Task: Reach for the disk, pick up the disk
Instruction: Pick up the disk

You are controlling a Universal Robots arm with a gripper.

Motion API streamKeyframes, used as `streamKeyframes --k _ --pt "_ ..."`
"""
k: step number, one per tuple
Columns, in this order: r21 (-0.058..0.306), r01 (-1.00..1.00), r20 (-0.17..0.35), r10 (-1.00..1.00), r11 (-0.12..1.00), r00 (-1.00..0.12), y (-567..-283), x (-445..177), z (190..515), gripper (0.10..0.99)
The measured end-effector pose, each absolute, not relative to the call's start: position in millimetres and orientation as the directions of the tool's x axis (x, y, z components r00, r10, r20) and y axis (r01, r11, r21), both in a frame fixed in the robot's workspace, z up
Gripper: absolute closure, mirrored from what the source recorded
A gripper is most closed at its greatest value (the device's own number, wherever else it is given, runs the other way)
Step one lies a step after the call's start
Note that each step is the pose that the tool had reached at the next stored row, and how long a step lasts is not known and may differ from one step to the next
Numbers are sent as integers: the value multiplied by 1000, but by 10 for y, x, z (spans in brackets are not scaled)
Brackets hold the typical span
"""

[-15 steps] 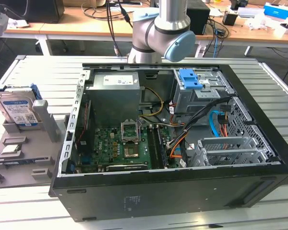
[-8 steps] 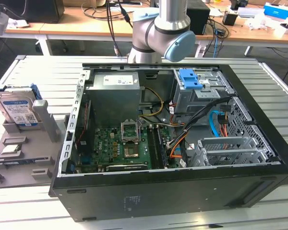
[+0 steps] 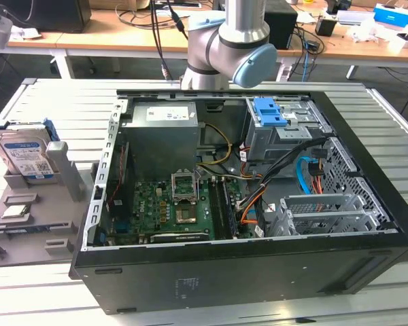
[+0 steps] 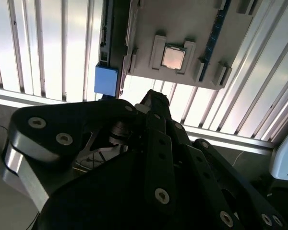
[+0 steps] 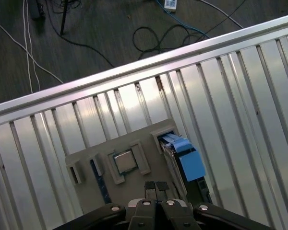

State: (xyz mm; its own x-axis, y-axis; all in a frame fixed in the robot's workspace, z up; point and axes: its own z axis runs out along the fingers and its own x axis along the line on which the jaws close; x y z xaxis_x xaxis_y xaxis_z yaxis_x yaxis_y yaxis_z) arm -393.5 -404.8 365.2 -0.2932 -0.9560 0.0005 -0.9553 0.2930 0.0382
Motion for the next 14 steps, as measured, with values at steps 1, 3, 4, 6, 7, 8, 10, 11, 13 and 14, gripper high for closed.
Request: streamKeyframes --k 1,3,4,6,7,8,10,11,13,14 --pt "38 -958 0 -958 285 -285 -4048 -3935 3651 980" --pt "38 -960 1 -961 276 -276 -4048 -3935 3652 980" --pt "38 -962 0 -963 270 -270 -4048 -3935 3651 980" --pt "38 -966 0 -967 256 -256 -4048 -3935 3651 980" --pt "38 -967 1 -968 251 -251 -4048 -3935 3651 980" --pt "38 -971 0 -971 238 -238 -4048 -3935 3652 980" --pt "38 -977 1 -978 208 -209 -4048 -3935 3651 980" --pt "38 -981 1 -982 191 -191 -4047 -3935 3651 980" --pt "38 -985 0 -986 166 -166 -4047 -3935 3651 980" --pt "38 -987 1 -988 157 -157 -4047 -3935 3652 980"
